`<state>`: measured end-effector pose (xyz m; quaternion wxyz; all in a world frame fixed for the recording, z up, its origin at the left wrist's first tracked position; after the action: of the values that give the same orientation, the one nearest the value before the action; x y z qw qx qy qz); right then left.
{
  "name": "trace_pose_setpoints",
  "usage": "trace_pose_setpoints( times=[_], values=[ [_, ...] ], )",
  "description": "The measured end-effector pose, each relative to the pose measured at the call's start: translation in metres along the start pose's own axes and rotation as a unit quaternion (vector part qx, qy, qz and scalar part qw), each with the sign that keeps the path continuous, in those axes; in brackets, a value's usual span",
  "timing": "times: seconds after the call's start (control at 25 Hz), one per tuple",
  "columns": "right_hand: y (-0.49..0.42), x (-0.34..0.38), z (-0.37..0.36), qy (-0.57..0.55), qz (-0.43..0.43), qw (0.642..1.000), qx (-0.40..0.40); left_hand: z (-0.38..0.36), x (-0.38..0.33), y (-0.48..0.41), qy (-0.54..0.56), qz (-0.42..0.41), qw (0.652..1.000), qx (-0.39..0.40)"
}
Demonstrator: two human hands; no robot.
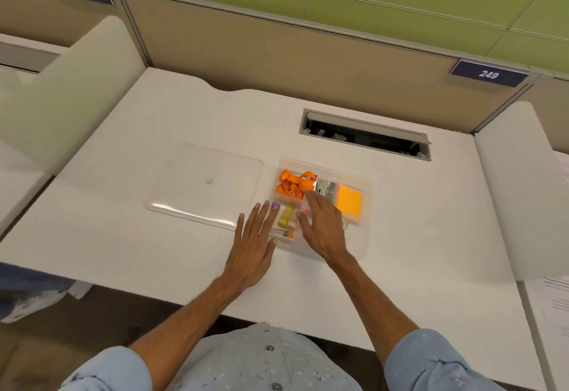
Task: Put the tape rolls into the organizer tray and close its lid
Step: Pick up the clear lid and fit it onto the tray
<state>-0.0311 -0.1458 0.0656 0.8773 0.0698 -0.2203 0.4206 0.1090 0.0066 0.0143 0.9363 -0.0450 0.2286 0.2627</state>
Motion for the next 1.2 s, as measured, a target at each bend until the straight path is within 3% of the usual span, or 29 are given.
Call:
trace_pose_setpoints(
  times=[0.2,0.36,0.64,0.96,1.2],
  values=[
    [-0.035,0.072,-0.057,0.029,0.129,0.987,0.086,0.039,0.080,-0.013,-0.036,0.088,0.996,0.002],
    [-0.050,0.117,-0.102,0.056,0.181,0.970,0.149,0.061,0.140,-0.018,-0.064,0.117,0.991,0.032],
    [-0.048,0.154,-0.141,0.073,0.136,0.959,0.237,0.080,0.194,-0.016,-0.106,0.090,0.986,0.091],
    [-0.055,0.155,-0.130,0.084,0.123,0.965,0.216,0.086,0.201,-0.019,-0.068,0.053,0.996,0.004],
    [-0.063,0.156,-0.124,0.048,0.108,0.973,0.197,0.087,0.199,-0.035,-0.099,-0.005,0.995,0.016]
  ],
)
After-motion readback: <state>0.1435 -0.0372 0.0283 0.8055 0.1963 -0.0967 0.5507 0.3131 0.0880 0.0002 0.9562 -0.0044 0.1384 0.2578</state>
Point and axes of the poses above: each hand's wrist, its own y-axis away from the middle knuckle, its own z-axis out of the back of the hand, x = y × z, the point moved 1 cm from there along -y, towards the middle knuckle, and after that the axes turned 14 degrees about z, right-handed, at the moved point
